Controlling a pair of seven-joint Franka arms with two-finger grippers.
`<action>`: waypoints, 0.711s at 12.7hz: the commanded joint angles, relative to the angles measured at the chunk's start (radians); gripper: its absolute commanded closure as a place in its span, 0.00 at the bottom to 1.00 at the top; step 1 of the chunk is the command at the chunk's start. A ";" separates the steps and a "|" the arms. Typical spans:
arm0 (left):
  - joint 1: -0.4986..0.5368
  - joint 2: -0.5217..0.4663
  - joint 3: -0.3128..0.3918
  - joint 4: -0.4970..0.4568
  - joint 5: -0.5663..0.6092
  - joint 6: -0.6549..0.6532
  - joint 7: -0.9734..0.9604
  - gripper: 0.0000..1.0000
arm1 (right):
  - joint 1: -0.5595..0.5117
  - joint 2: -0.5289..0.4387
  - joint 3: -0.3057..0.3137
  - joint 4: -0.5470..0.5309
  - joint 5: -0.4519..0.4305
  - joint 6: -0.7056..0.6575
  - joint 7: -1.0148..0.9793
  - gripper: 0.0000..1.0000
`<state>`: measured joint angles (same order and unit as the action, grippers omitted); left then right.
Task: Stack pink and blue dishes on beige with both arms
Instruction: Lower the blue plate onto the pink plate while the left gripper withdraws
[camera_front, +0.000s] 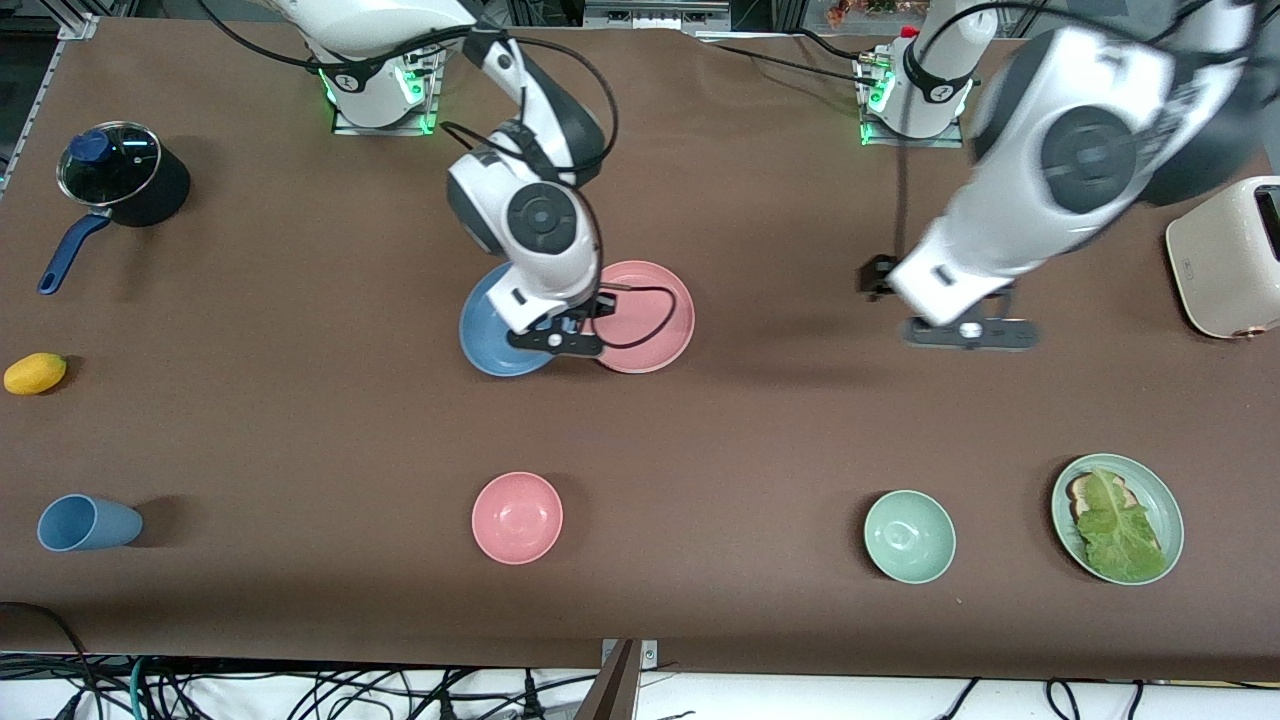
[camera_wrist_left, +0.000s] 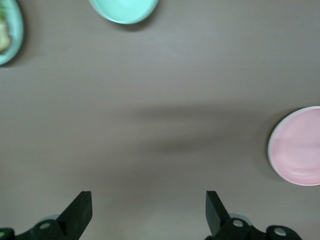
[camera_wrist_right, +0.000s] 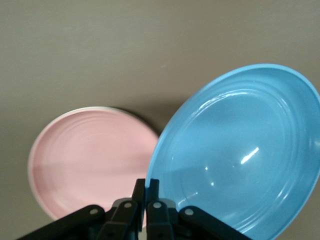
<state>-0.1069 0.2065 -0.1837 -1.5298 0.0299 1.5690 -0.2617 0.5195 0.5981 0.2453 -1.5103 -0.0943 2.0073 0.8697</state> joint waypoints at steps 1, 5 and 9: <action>0.100 -0.082 -0.013 0.010 0.001 -0.087 0.099 0.00 | 0.065 0.074 -0.004 0.137 0.010 -0.019 0.058 1.00; 0.153 -0.188 0.062 -0.038 -0.100 -0.096 0.263 0.00 | 0.122 0.129 -0.003 0.222 0.034 0.010 0.072 1.00; 0.100 -0.259 0.140 -0.161 -0.108 -0.014 0.276 0.00 | 0.161 0.152 -0.004 0.223 0.057 0.103 0.077 1.00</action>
<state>0.0357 0.0003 -0.0868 -1.6104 -0.0565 1.5118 -0.0111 0.6565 0.7228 0.2447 -1.3305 -0.0505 2.0909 0.9334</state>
